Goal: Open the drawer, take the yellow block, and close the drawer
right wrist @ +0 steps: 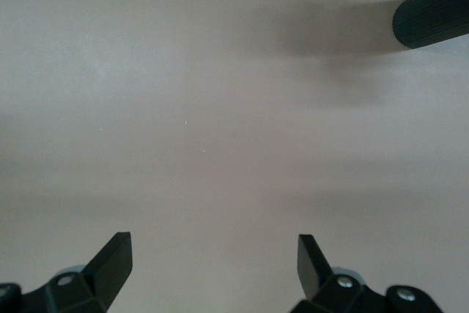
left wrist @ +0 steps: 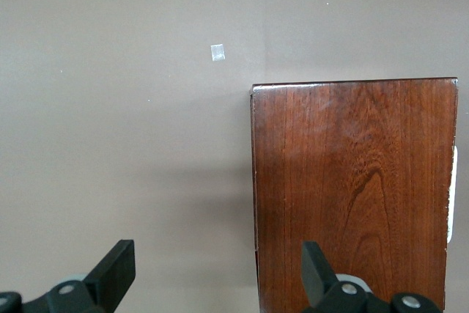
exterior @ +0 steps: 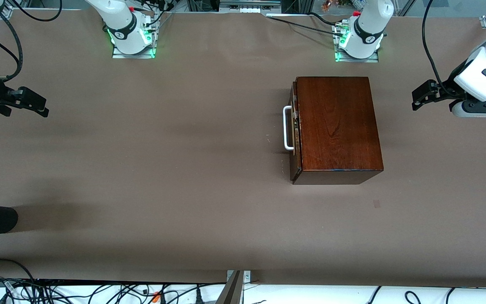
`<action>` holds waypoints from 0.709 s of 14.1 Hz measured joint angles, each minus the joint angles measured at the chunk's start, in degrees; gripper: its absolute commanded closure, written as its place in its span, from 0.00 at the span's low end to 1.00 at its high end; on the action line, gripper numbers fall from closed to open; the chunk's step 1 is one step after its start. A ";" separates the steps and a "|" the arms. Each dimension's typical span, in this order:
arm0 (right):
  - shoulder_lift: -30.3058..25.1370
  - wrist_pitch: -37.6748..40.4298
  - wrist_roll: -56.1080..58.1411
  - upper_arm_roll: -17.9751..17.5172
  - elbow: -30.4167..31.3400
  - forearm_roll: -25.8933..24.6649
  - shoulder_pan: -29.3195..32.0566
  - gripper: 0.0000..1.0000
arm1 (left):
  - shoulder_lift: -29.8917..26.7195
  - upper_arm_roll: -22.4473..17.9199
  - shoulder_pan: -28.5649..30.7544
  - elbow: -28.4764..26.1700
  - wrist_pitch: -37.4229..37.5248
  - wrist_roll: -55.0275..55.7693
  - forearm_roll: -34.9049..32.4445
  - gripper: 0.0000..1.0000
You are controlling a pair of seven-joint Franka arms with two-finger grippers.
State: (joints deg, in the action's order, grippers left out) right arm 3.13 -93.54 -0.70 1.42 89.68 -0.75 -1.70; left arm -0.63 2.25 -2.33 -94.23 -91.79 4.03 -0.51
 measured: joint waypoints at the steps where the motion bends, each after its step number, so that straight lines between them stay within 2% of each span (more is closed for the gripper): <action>1: 0.00 -0.01 0.00 -0.01 0.00 0.00 0.00 0.00 | 0.00 0.00 0.00 0.00 0.00 0.00 0.00 0.00; 10: 0.00 -0.18 0.00 -0.04 0.00 0.00 0.00 0.00 | 0.02 -0.27 0.11 0.01 2.17 0.05 0.00 0.00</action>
State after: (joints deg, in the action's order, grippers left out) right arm 3.13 -93.73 -0.70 1.38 89.68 -0.75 -1.70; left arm -0.61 1.99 -2.22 -94.22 -89.62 4.08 -0.51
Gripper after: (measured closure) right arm 0.000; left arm 0.000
